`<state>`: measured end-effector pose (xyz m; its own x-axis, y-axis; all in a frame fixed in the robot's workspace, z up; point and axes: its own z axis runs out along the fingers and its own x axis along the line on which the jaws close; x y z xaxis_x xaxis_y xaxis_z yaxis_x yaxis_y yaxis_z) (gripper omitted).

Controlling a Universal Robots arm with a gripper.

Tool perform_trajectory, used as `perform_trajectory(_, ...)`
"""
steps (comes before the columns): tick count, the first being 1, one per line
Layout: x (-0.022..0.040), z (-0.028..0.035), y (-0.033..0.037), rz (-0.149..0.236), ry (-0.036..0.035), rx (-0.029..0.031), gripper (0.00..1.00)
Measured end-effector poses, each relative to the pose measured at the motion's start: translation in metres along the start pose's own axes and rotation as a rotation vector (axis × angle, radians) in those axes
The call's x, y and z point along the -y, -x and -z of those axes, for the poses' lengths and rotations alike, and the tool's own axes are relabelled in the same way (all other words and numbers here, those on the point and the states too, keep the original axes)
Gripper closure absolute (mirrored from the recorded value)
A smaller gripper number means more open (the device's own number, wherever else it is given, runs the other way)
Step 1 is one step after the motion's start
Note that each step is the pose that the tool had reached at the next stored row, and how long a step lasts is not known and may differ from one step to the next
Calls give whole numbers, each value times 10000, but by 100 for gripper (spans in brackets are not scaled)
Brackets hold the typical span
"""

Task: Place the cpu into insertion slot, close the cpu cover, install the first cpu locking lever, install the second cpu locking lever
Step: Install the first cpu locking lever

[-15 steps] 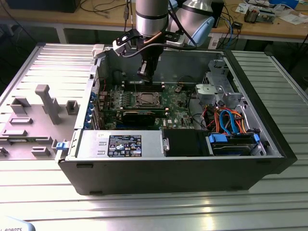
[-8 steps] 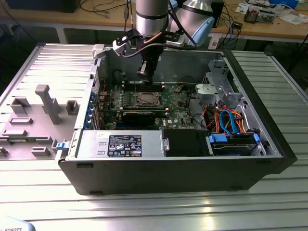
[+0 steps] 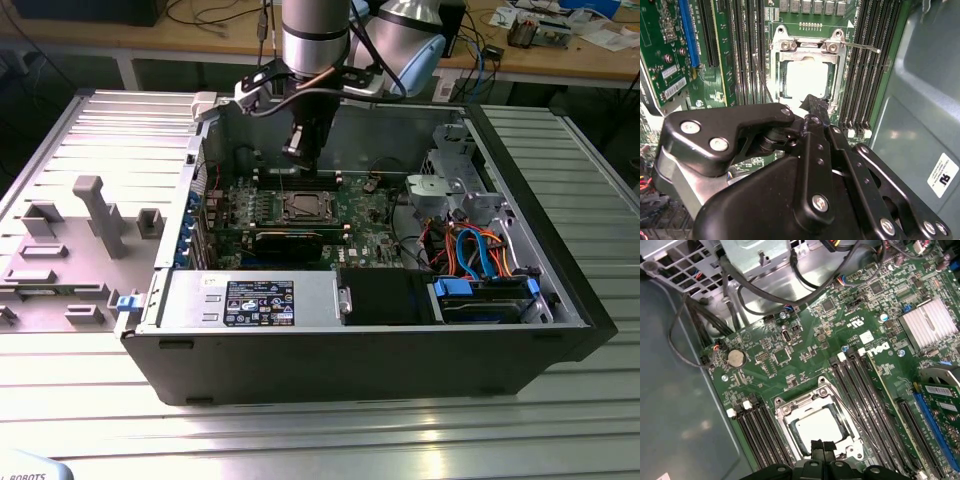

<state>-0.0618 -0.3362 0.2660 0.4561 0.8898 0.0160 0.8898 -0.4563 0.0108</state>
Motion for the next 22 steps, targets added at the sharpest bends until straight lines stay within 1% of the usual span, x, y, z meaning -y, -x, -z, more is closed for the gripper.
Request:
perform_trajectory(4, 0, 0, 0, -309, 5, 4, 89)
perform_trajectory(6, 0, 0, 0, -379, 6, 4, 89)
perform_trajectory(10, 0, 0, 0, -1572, 25, 17, 89)
perform_trajectory(12, 0, 0, 0, -1822, 29, 20, 89)
perform_trajectory(16, 1, 0, 0, -2098, 33, 23, 89)
perform_trajectory(19, 1, 0, 1, -2536, 40, 28, 89)
perform_trajectory(21, 1, 0, 1, -2667, 42, 29, 89)
perform_trajectory(22, 2, 0, 1, -2796, 44, 31, 89)
